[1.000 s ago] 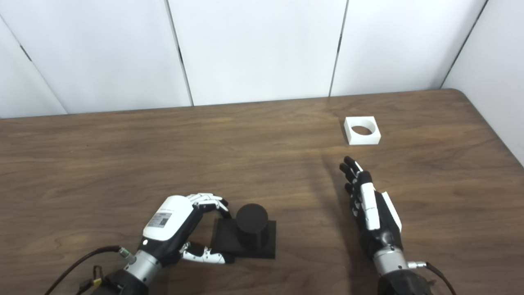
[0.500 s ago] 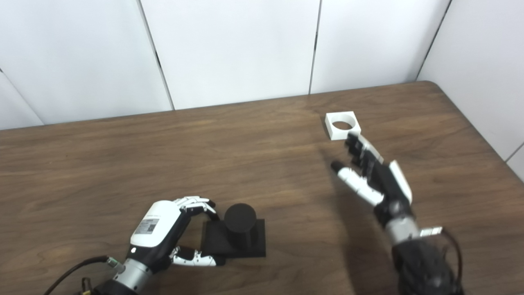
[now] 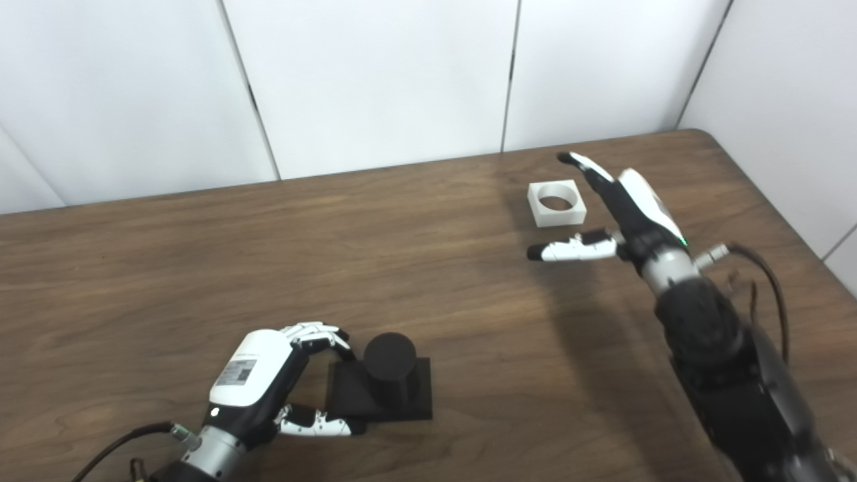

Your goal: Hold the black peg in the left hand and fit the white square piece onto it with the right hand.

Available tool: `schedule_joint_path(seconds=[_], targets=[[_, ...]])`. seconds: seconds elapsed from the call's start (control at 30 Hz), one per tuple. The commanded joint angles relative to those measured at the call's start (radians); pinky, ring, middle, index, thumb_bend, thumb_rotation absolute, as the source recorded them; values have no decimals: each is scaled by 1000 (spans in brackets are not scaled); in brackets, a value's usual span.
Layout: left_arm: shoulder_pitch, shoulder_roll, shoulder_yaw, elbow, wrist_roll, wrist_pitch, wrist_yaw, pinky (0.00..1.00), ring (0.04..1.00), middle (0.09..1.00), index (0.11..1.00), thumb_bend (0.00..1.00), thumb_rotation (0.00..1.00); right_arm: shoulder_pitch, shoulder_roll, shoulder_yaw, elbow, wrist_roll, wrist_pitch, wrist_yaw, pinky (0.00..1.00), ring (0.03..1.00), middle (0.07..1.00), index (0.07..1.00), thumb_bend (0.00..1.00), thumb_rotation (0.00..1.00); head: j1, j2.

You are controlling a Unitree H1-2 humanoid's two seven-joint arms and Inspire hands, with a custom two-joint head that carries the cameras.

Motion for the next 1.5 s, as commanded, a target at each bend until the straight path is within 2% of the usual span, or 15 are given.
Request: schedule_joint_path(seconds=[0.0, 0.17, 0.27, 0.43, 0.6, 0.73, 0.97, 1.23, 1.47], targets=[[50, 15, -24, 33, -30, 23, -98, 743, 809, 763, 489, 513, 42, -76, -55, 23, 12, -67, -8, 27, 931, 999, 985, 933, 954, 248, -4, -3], [53, 18, -22, 27, -38, 24, -102, 735, 806, 760, 489, 513, 41, -180, -116, 113, 95, -191, 0, 106, 987, 1000, 1000, 950, 968, 243, -15, -9], [53, 21, -23, 25, -36, 27, -107, 739, 810, 765, 489, 513, 42, -243, -132, 157, 156, -245, -4, 145, 999, 1000, 1000, 948, 973, 215, -26, -15], [53, 25, -22, 31, -44, 10, -93, 733, 802, 756, 488, 513, 41, -314, -144, 217, 247, -328, -29, 180, 1000, 1000, 1000, 948, 976, 219, -36, -26], [55, 25, -21, 25, -46, 20, -104, 742, 806, 760, 488, 513, 41, -370, -164, 276, 341, -411, -84, 193, 1000, 1000, 1000, 944, 984, 241, -37, -28], [56, 23, -22, 25, -48, 18, -103, 743, 810, 767, 489, 513, 41, -401, -169, 298, 398, -441, -105, 210, 1000, 1000, 1000, 937, 1000, 275, -28, -26], [61, 18, -26, 21, -37, 24, -101, 747, 809, 766, 489, 513, 41, -454, -167, 320, 480, -473, -108, 271, 1000, 1000, 1000, 938, 1000, 238, -16, -35], [63, 11, -27, 24, -38, 21, -96, 740, 811, 769, 488, 513, 42, -495, -184, 352, 545, -502, -137, 312, 1000, 1000, 1000, 903, 1000, 246, -4, -31], [58, 7, -31, 20, -28, 33, -105, 741, 810, 765, 489, 513, 41, -500, -185, 349, 577, -516, -160, 316, 1000, 1000, 1000, 886, 1000, 243, 1, -31]])
